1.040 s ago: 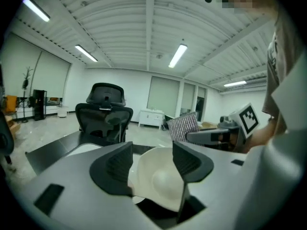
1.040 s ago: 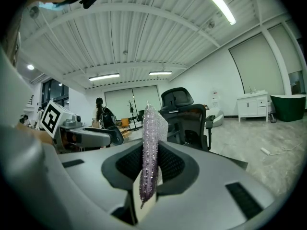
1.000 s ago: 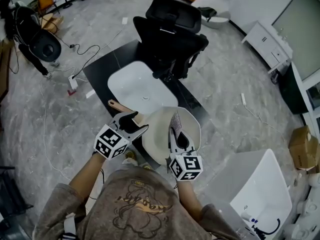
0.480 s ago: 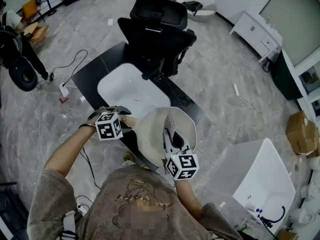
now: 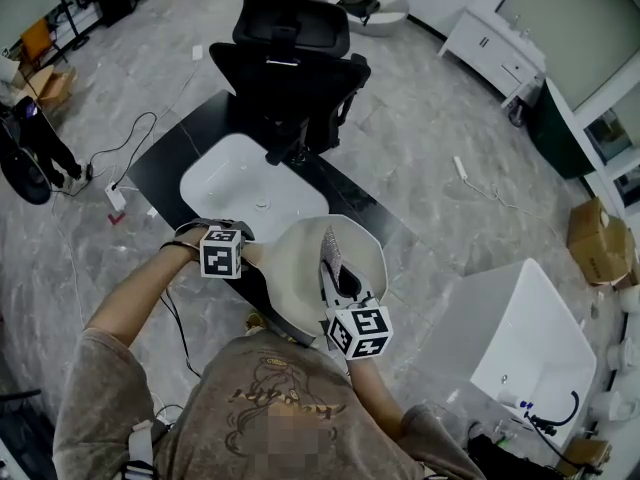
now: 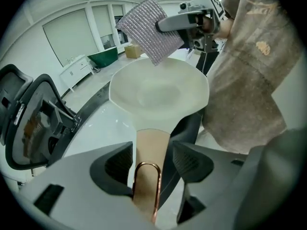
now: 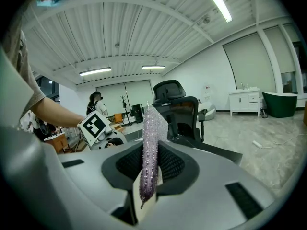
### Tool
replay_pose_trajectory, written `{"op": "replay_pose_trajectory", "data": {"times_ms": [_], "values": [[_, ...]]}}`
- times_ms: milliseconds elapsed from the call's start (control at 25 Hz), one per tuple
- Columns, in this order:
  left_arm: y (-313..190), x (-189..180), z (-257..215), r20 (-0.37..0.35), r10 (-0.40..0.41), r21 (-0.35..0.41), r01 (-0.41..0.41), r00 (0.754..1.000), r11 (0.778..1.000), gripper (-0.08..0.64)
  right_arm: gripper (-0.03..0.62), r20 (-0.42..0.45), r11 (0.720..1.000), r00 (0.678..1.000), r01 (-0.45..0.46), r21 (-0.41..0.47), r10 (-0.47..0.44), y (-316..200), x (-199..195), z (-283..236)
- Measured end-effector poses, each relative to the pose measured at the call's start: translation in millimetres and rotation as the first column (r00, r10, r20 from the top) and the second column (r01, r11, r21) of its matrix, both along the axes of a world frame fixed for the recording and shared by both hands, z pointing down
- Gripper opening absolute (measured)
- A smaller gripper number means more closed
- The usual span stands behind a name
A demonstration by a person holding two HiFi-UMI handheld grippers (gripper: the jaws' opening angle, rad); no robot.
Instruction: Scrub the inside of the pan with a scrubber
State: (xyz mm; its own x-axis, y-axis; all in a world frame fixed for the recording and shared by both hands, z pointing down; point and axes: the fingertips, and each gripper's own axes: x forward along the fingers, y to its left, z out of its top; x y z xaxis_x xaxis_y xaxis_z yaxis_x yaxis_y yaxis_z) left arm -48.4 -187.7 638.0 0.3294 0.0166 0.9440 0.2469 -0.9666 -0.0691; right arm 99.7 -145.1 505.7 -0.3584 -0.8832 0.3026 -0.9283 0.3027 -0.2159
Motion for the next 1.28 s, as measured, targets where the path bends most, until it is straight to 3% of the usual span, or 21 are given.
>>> {"op": "replay_pose_trajectory", "data": {"times_ms": [280, 520, 840, 1120, 1280], "values": [[-1, 4, 8, -0.017, -0.024, 0.001, 0.024, 1.0, 1.0, 0.241, 0.072, -0.066, 0.993, 0.993, 0.09, -0.071, -0.095, -10, -14, 38], [-1, 5, 7, -0.015, -0.021, -0.007, 0.021, 1.0, 1.0, 0.238, 0.072, -0.147, 0.972, 0.968, 0.182, -0.149, -0.203, -18, -36, 77], [-1, 5, 10, 0.009, -0.039, -0.029, 0.039, 0.999, 0.999, 0.238, 0.077, -0.132, 0.901, 0.904, 0.374, -0.221, -0.407, -15, -91, 112], [5, 3, 11, -0.026, -0.045, -0.034, 0.044, 0.999, 0.998, 0.235, 0.077, -0.08, 0.859, 0.867, 0.467, -0.211, -0.491, -13, -110, 121], [7, 3, 8, -0.018, -0.035, -0.034, 0.034, 0.999, 0.999, 0.23, 0.077, -0.075, 0.859, 0.867, 0.469, -0.206, -0.492, -18, -111, 121]]}}
